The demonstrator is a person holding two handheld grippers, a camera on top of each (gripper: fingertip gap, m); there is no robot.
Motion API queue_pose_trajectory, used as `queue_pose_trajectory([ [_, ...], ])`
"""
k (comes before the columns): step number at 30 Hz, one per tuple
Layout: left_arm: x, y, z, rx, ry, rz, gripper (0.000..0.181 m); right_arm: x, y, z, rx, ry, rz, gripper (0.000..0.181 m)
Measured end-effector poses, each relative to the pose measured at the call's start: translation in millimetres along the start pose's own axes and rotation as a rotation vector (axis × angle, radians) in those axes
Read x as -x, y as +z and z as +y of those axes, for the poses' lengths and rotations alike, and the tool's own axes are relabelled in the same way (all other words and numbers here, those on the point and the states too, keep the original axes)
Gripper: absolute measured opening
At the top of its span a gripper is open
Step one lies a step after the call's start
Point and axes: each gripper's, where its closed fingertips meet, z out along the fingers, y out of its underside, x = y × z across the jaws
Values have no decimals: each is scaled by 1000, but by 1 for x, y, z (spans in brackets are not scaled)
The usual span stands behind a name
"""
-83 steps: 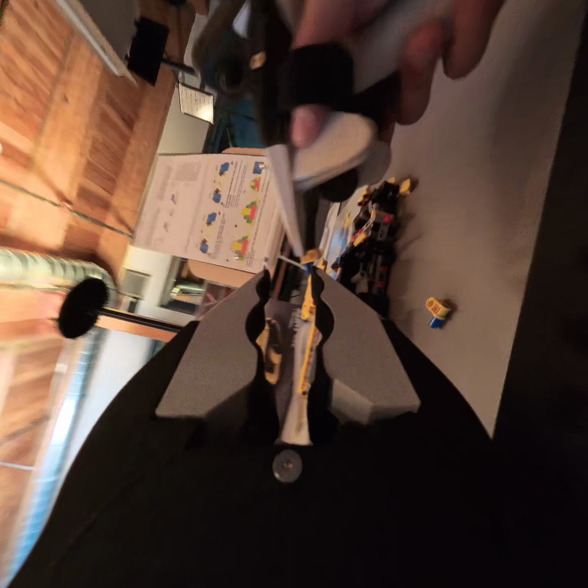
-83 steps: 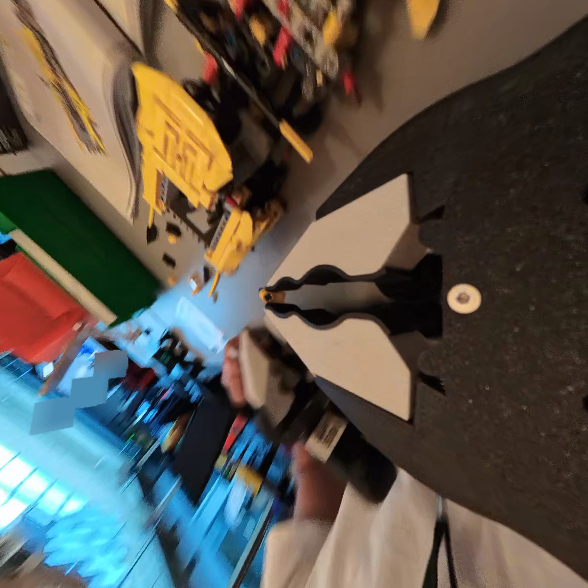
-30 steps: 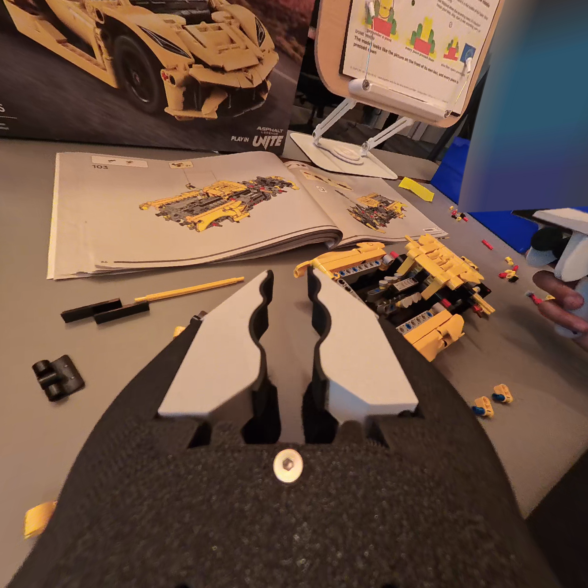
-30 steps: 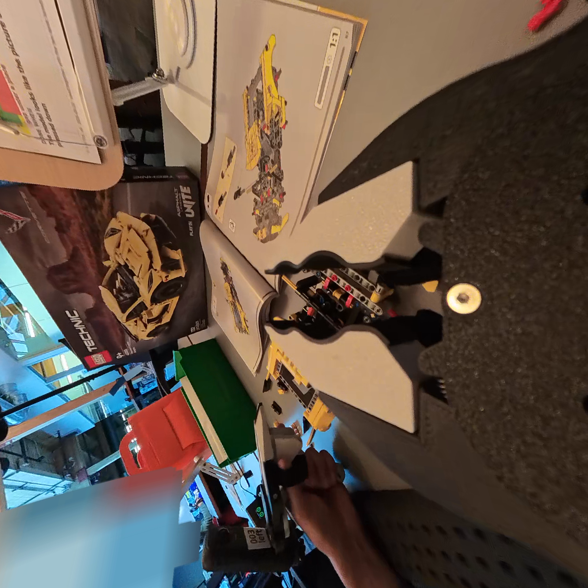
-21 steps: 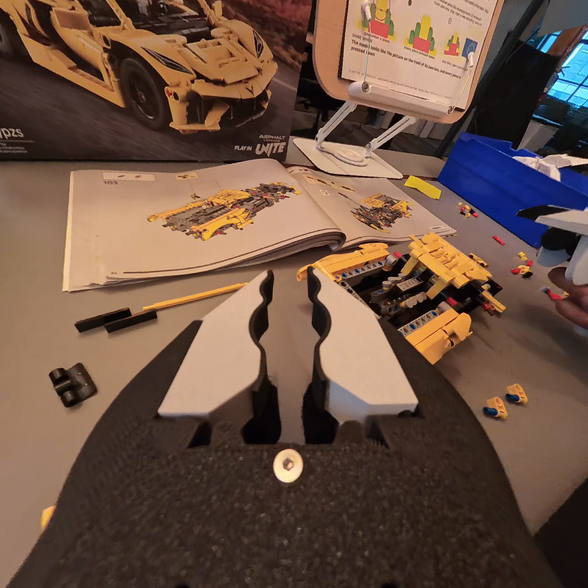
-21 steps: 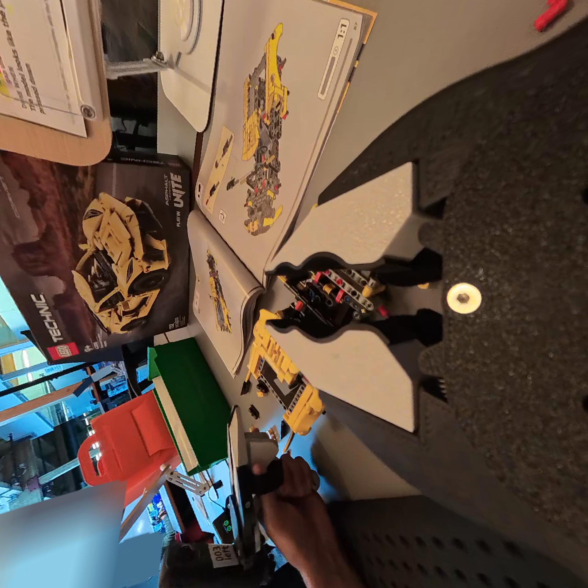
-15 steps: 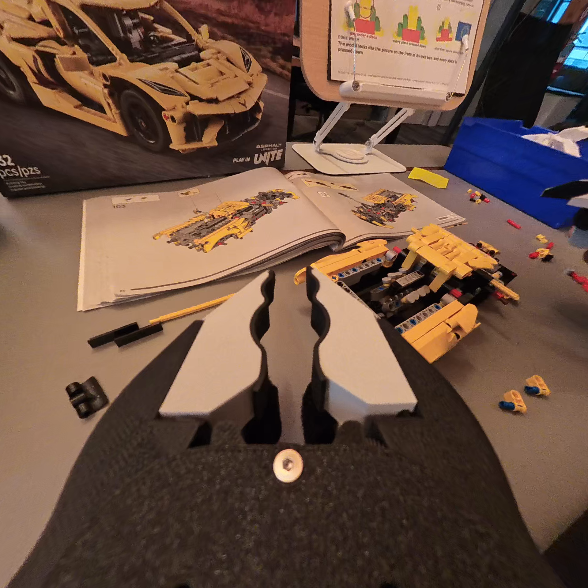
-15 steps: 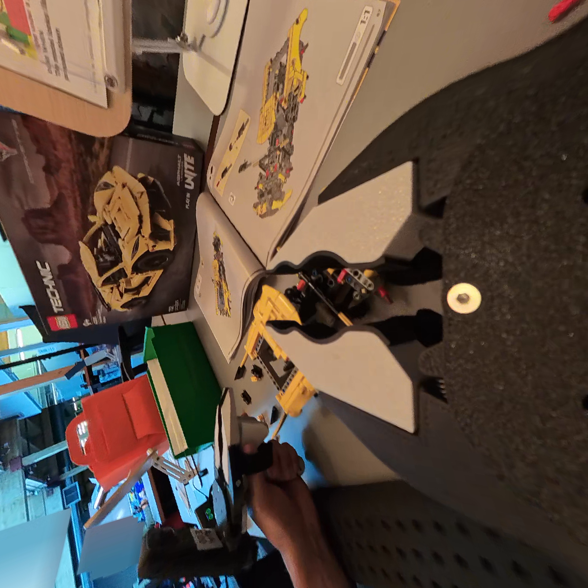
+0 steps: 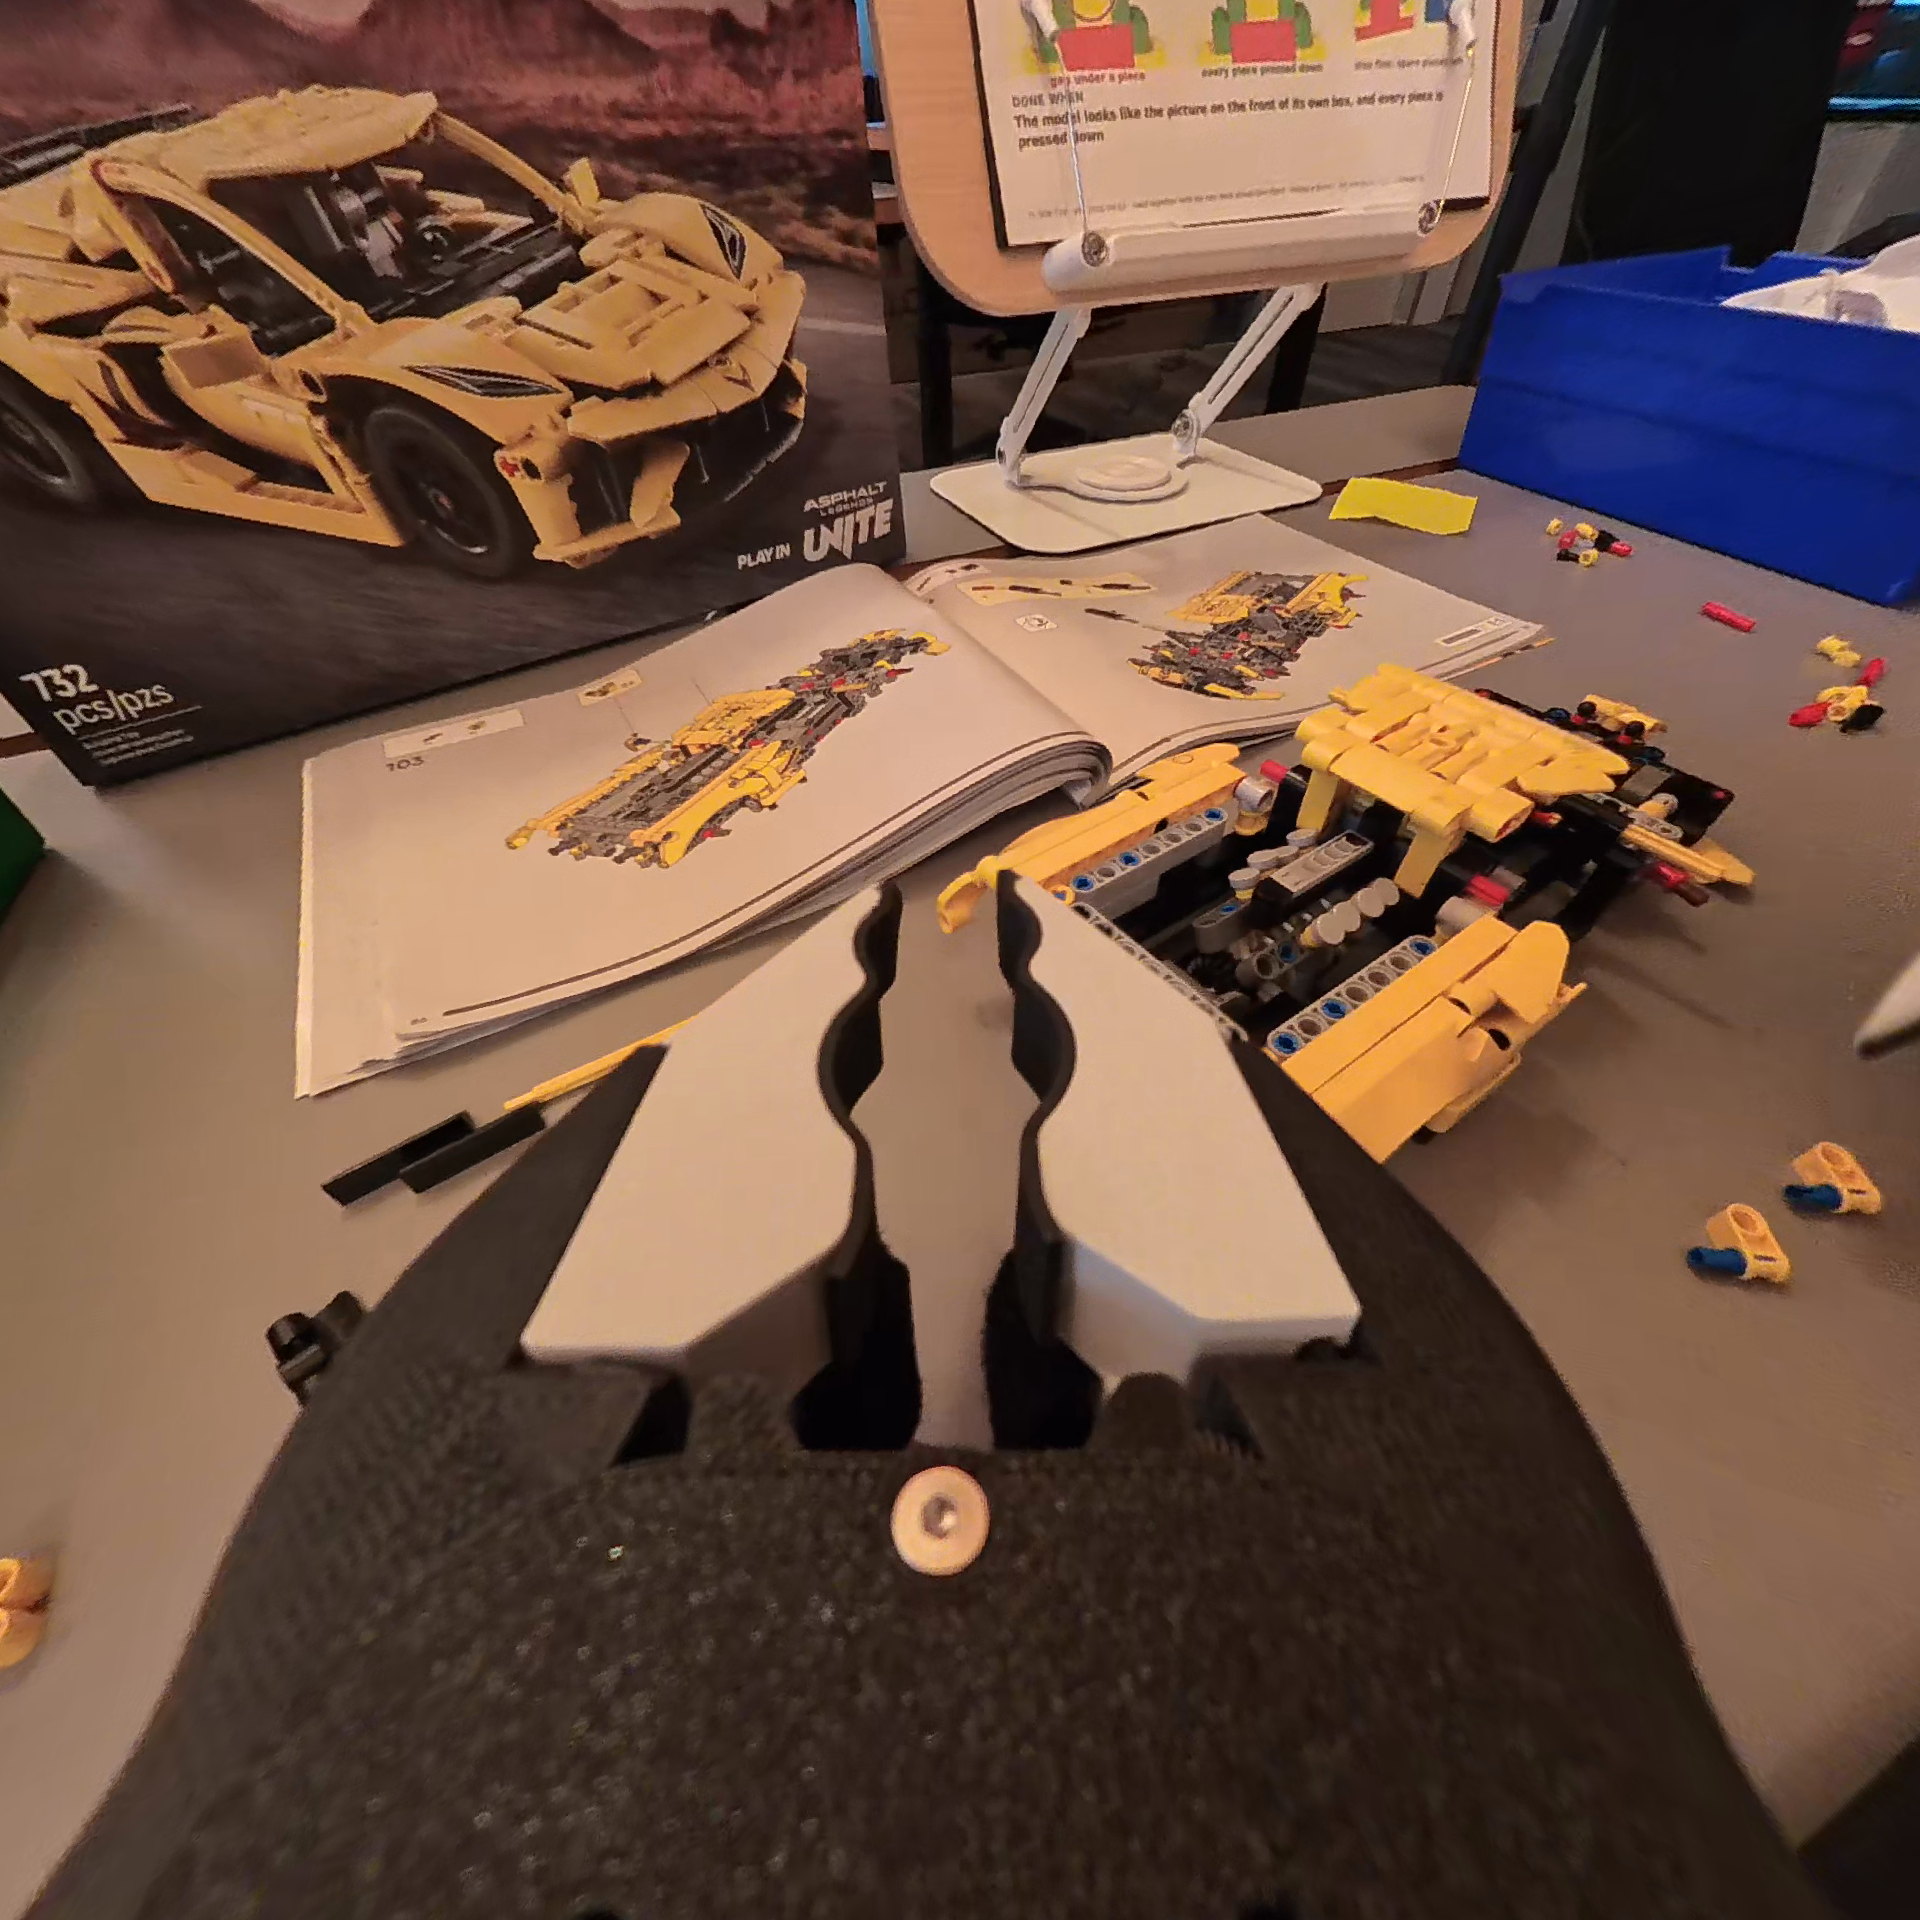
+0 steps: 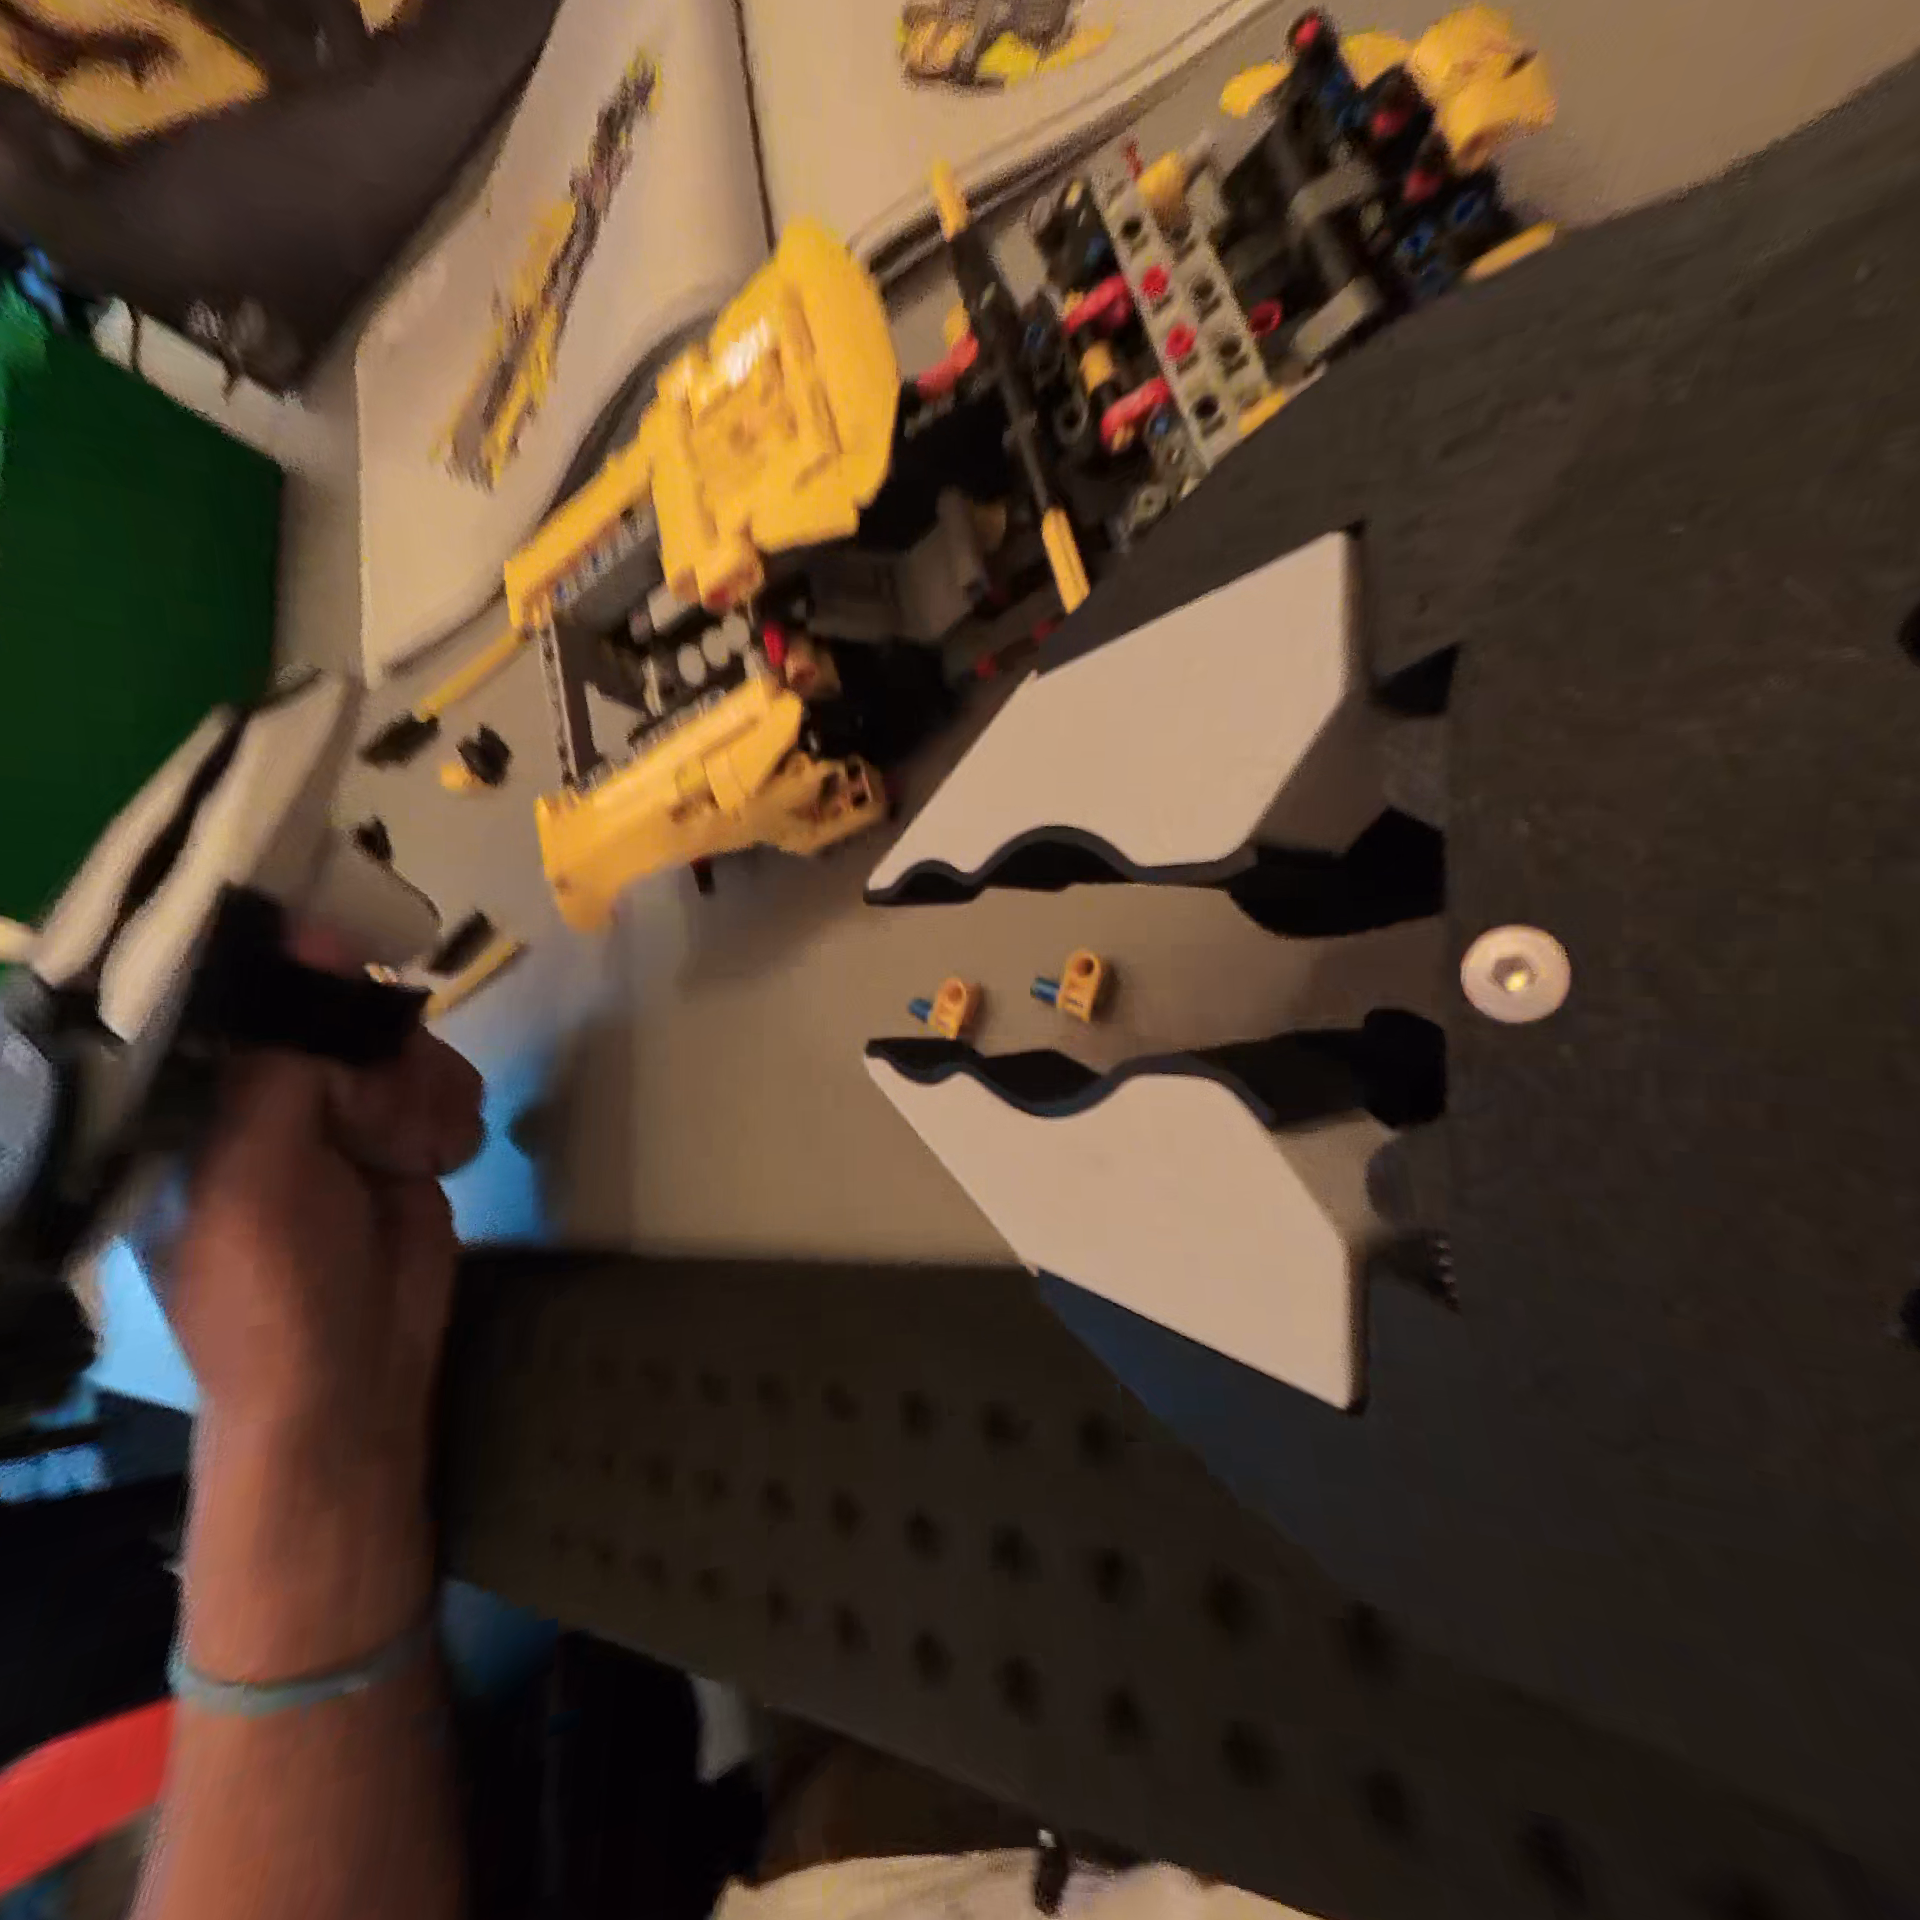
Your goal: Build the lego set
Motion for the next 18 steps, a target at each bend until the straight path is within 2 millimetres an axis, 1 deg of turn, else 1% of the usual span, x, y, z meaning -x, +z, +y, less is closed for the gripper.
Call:
queue_pose_trajectory([
  [1,-1,1,1,5,0,5,18,6,3,4,22,-12,-26,25],
  [3,-2,1,3,16,4,9,18,11,8,12,69,-25,-45,25],
  [7,-6,1,3,15,-2,26,18,18,17,18,115,-77,-40,24],
  [12,-4,1,3,14,-21,26,18,12,19,15,110,-130,39,14],
  [18,-6,-2,3,13,-54,43,18,5,14,13,88,-91,61,14],
])
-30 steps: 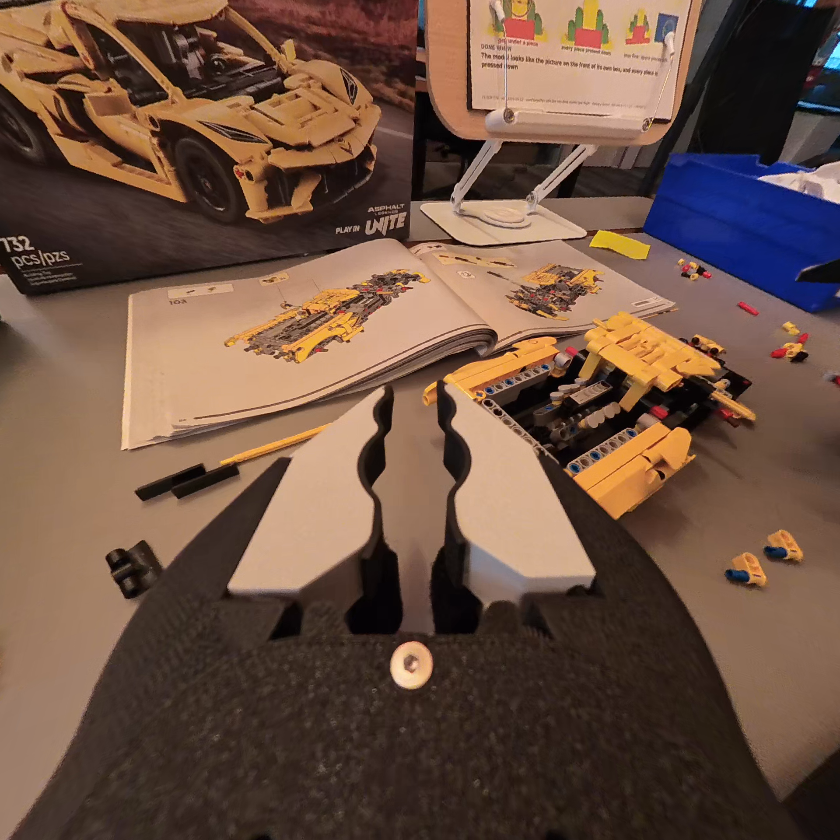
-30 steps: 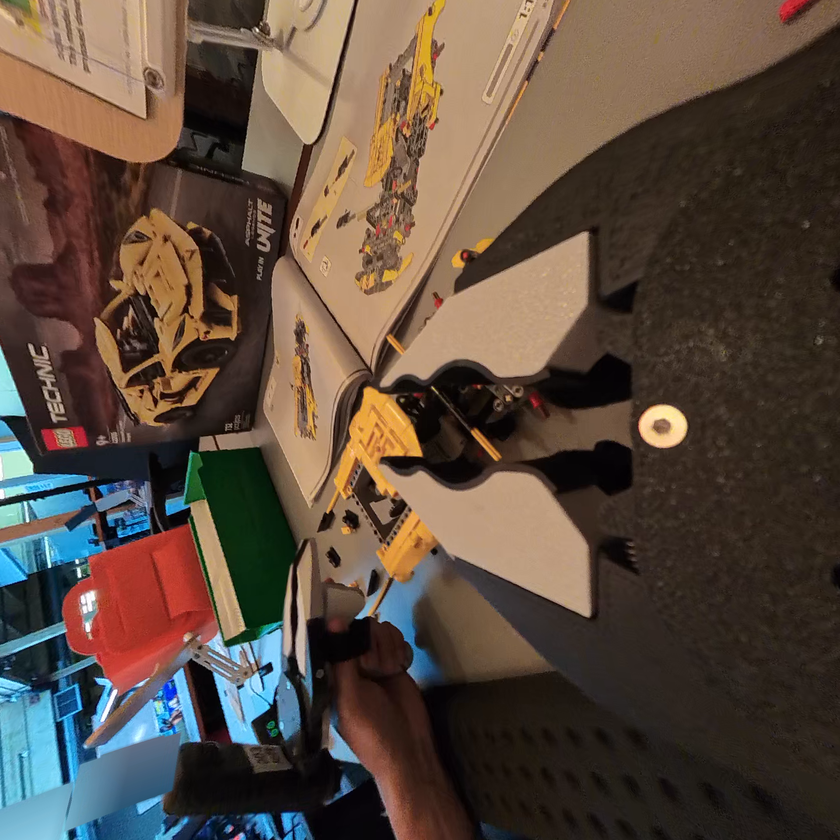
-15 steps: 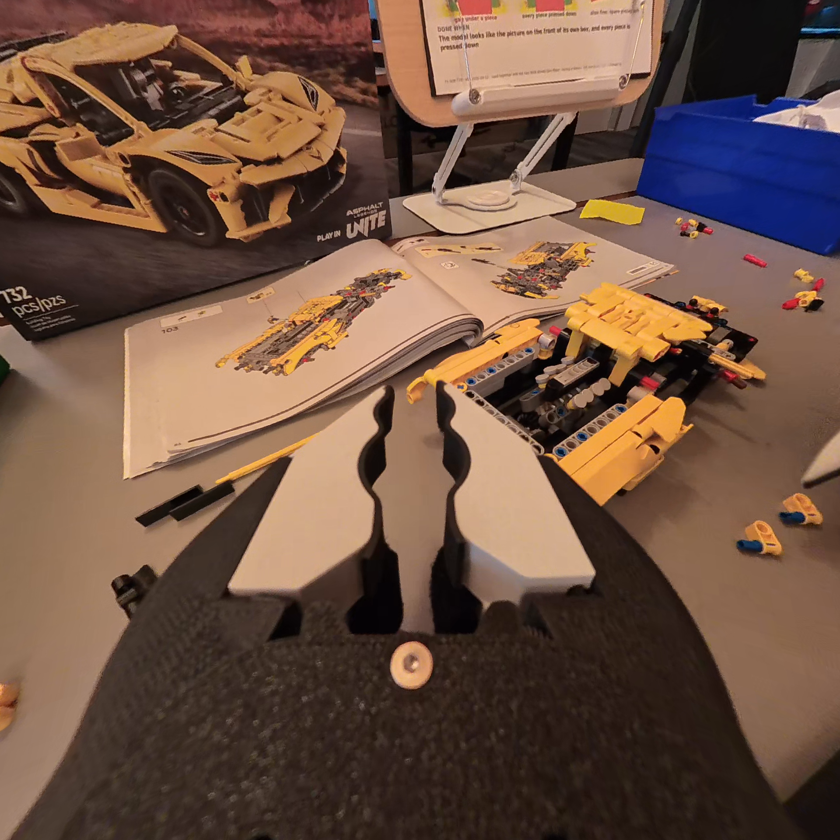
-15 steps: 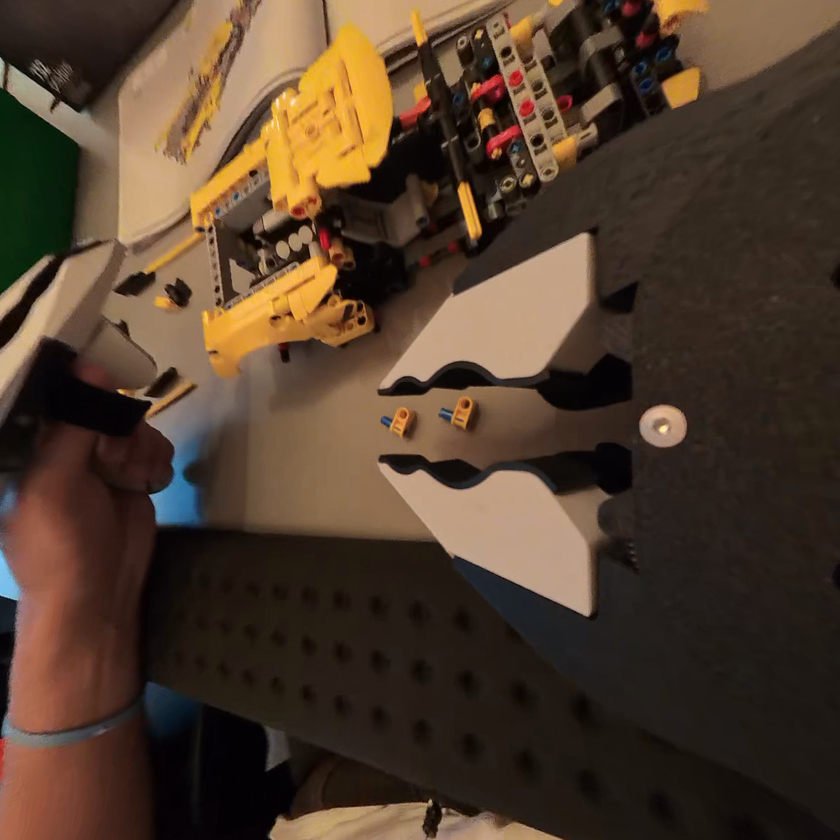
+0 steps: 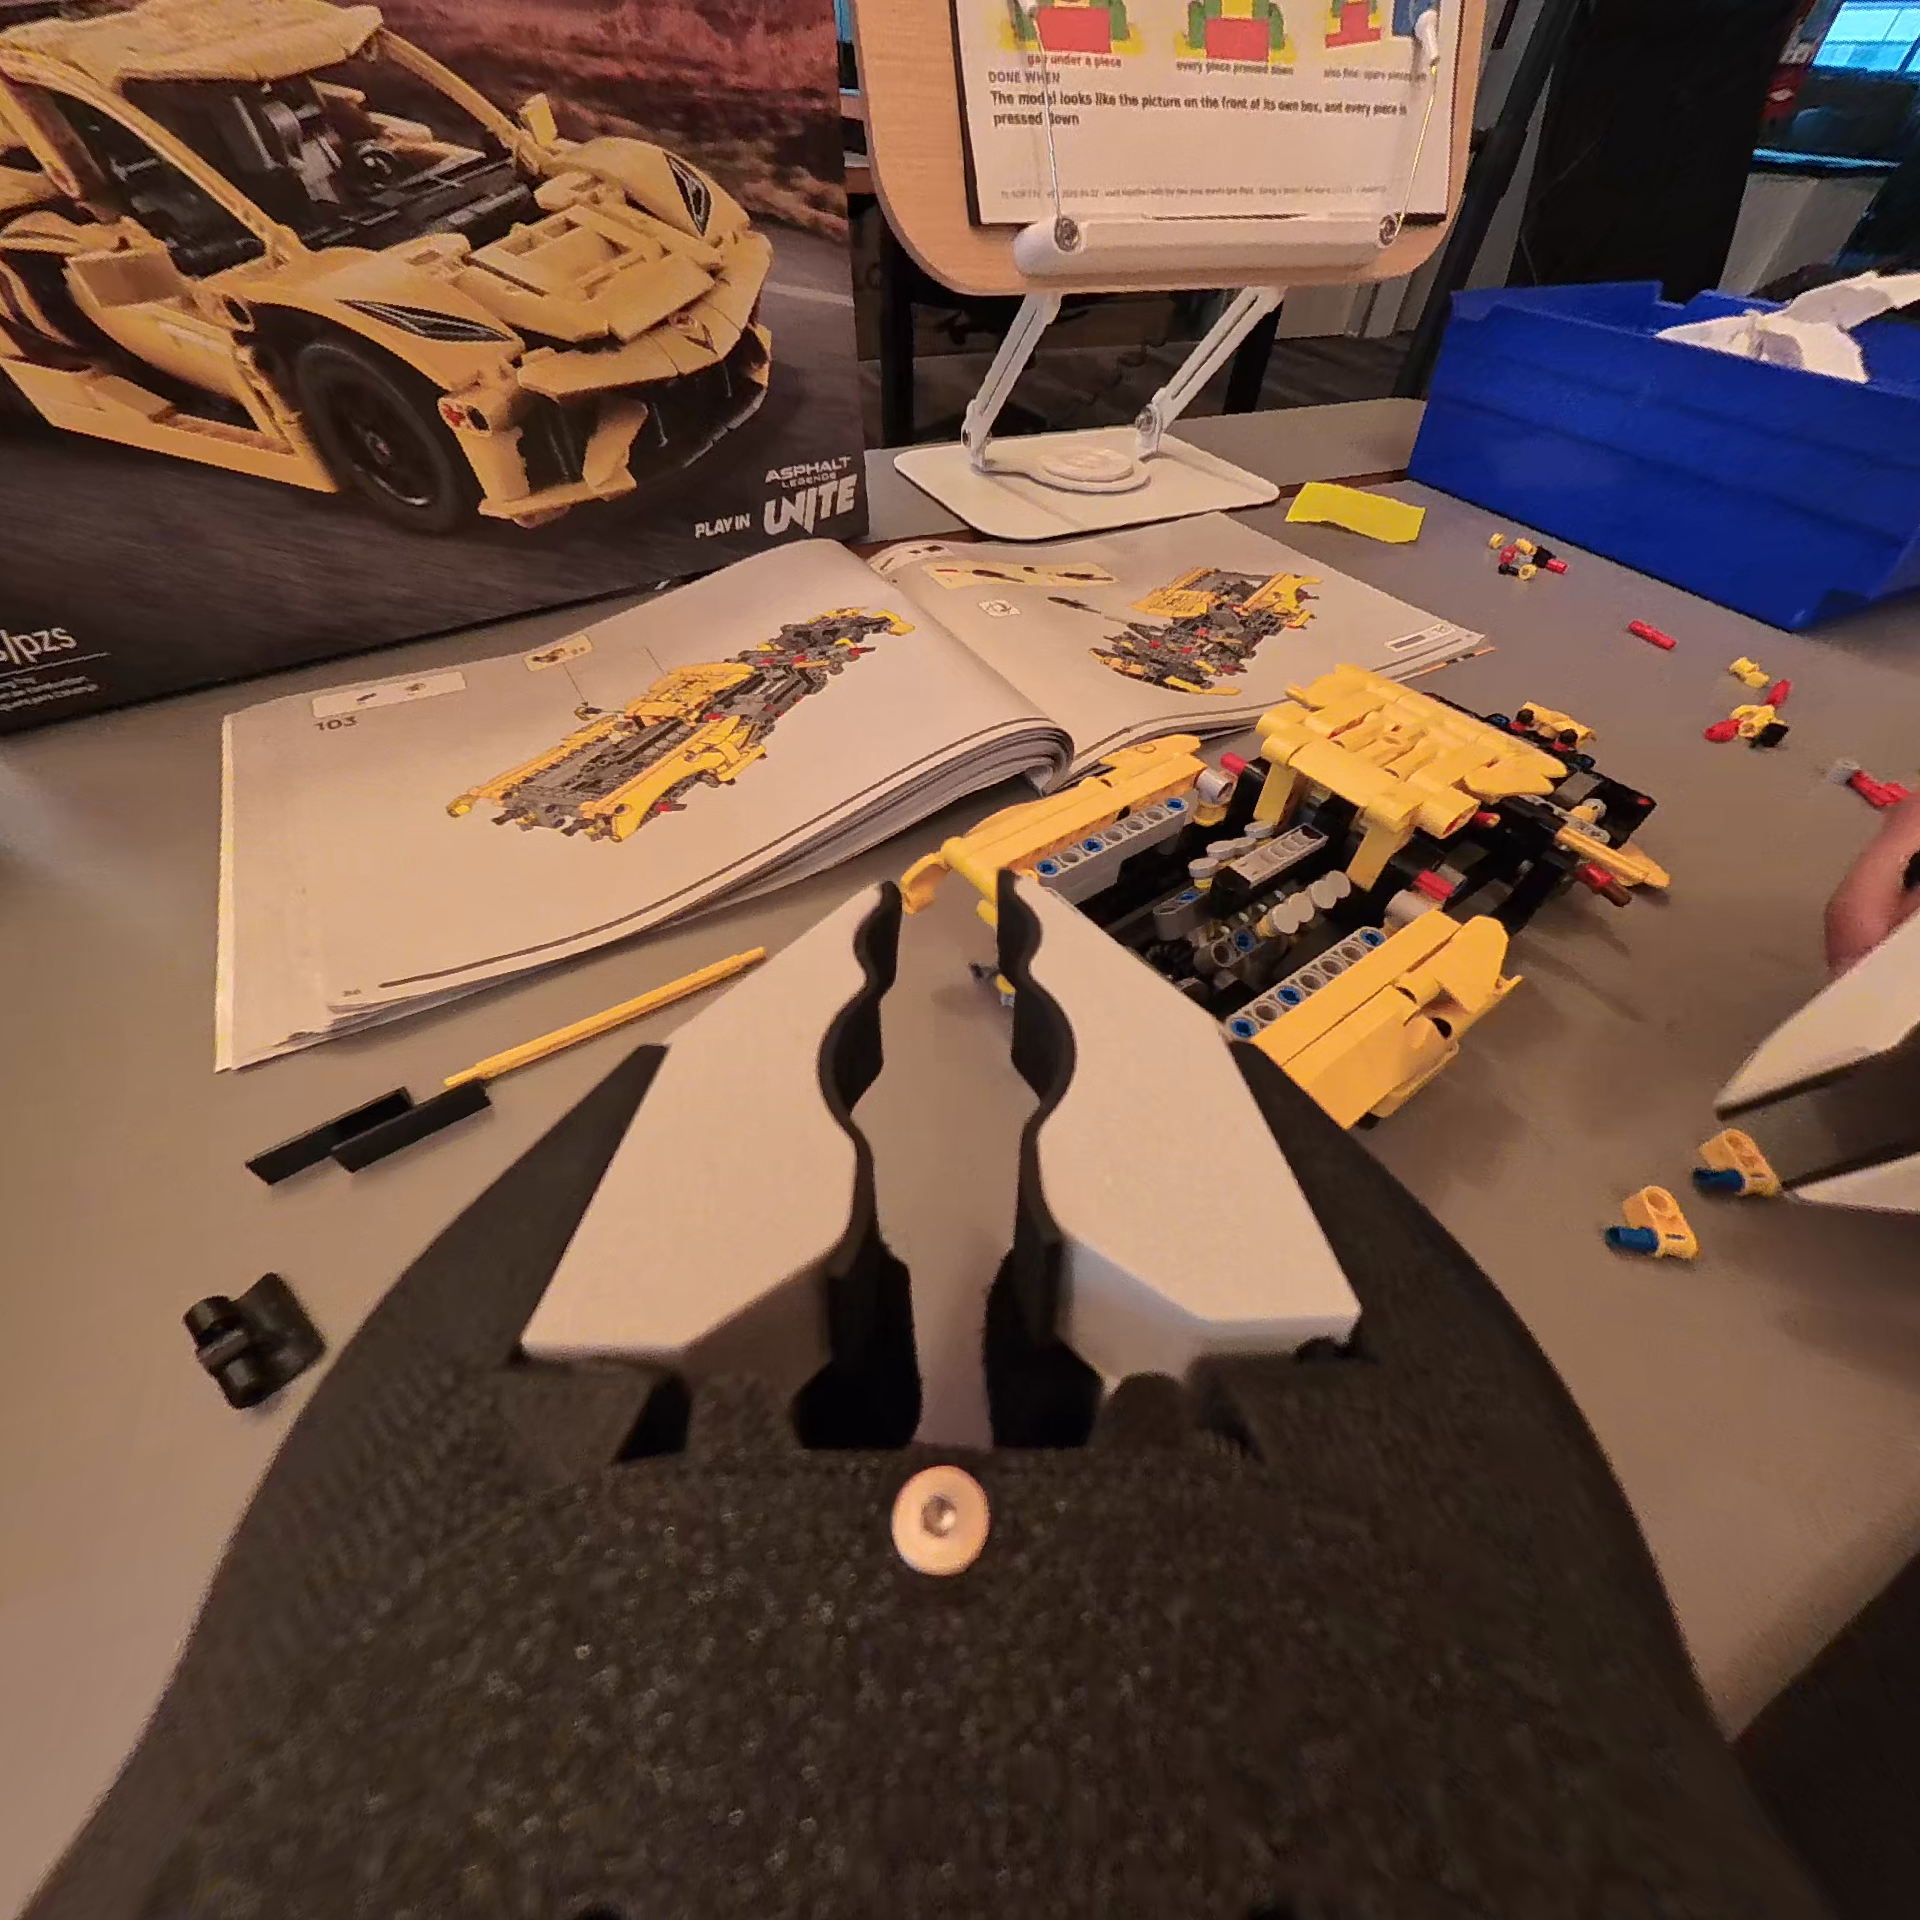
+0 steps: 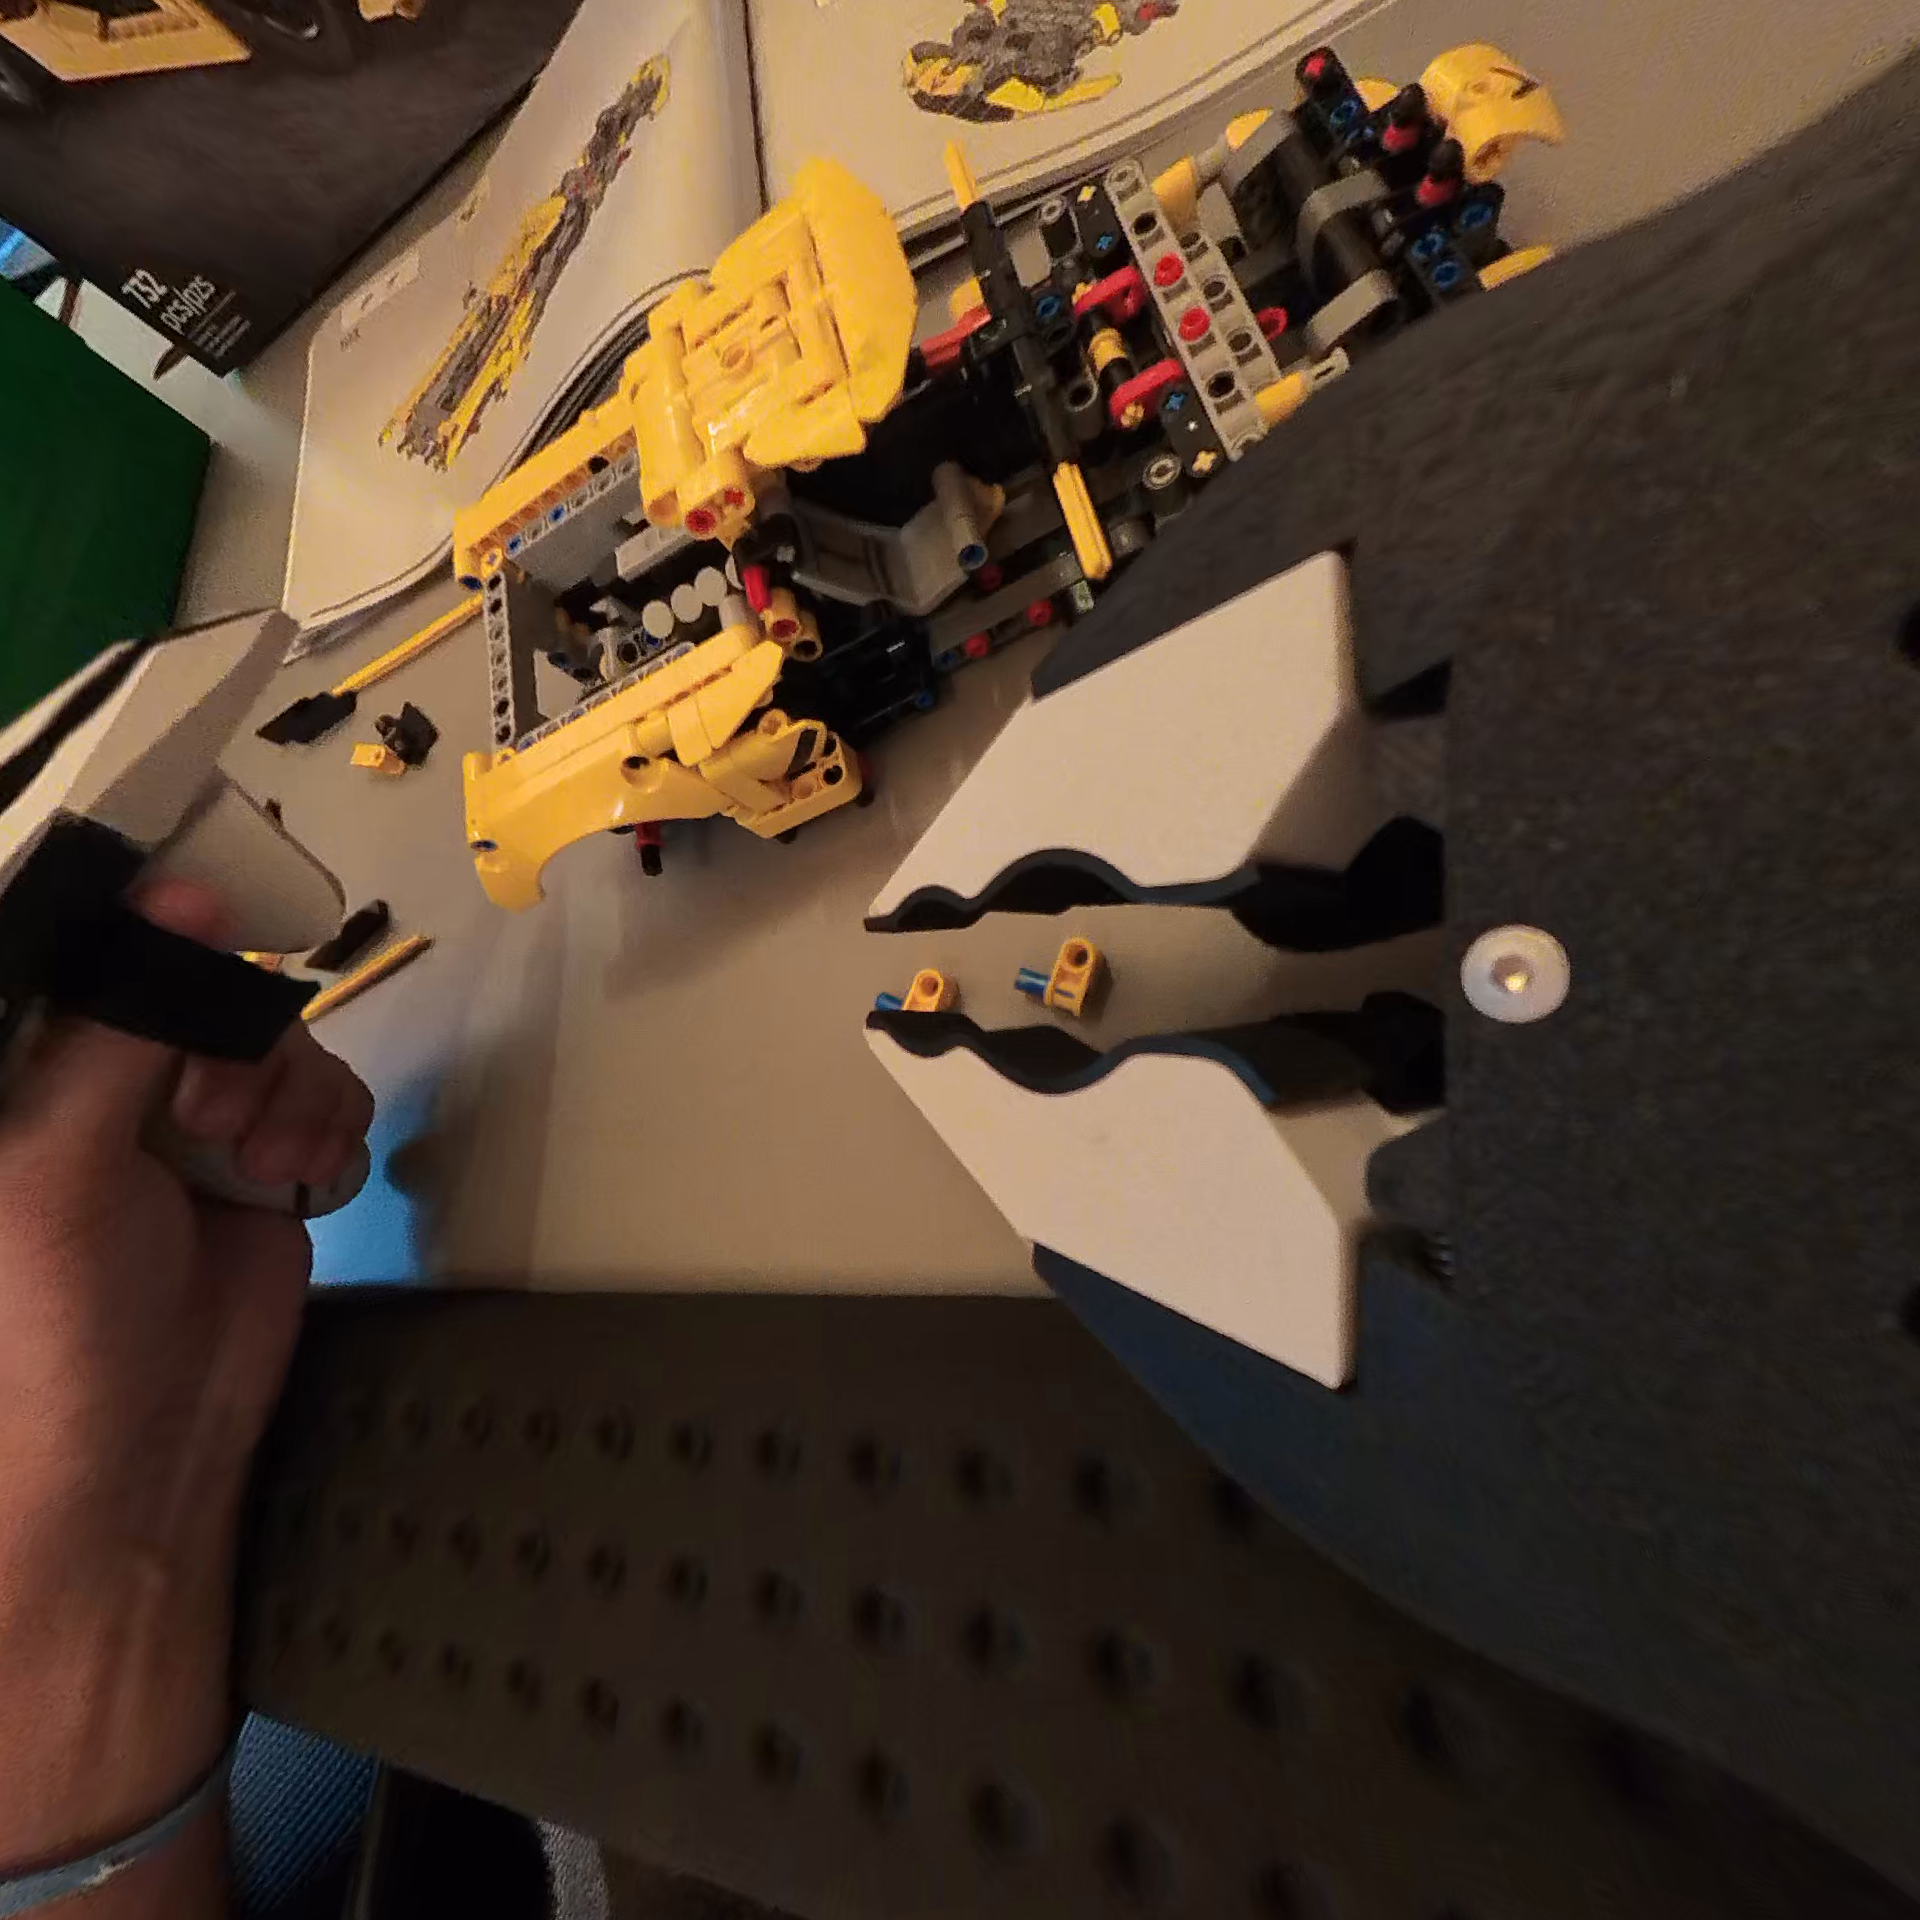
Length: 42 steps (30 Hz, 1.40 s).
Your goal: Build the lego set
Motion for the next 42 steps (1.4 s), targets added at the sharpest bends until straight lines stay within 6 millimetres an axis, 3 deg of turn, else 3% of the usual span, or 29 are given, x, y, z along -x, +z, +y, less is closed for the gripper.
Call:
queue_pose_trajectory([
  [42,-5,3,4,23,-9,32,18,9,16,22,152,0,-22,23],
])
